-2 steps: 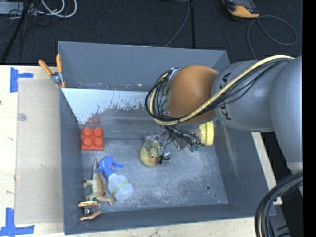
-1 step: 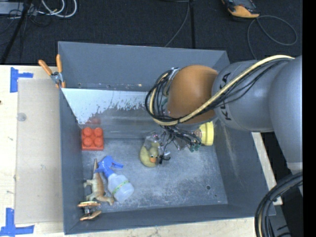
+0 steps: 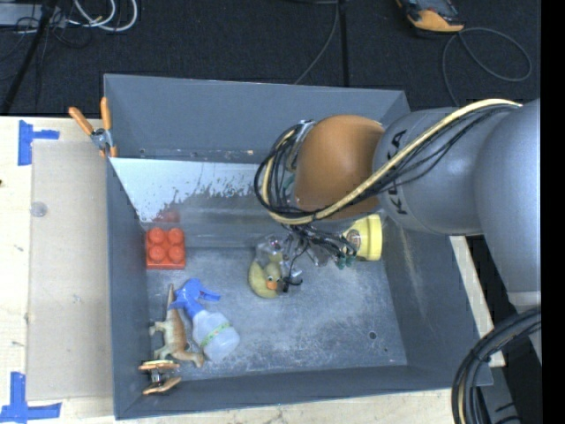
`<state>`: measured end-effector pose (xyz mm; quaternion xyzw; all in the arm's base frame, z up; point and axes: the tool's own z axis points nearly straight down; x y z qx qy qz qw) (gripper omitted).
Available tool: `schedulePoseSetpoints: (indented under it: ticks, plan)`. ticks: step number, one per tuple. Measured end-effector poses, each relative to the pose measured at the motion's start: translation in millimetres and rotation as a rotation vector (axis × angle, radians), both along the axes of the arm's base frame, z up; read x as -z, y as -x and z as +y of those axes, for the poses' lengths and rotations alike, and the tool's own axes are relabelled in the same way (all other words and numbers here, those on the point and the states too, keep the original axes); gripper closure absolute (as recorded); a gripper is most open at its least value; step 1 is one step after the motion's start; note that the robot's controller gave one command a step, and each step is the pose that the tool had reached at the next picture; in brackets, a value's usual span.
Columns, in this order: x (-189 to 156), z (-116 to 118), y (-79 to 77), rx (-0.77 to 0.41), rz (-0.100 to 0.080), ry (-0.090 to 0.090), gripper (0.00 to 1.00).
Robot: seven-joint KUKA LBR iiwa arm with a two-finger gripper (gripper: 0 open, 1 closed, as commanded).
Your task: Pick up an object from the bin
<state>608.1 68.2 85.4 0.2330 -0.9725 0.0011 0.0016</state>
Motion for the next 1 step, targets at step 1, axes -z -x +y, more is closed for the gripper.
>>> schedulePoseSetpoints:
  ticks: [1]
  plan:
    - [-130.5, -14.0, -8.9, -0.237, -0.004, -0.007, 1.0]
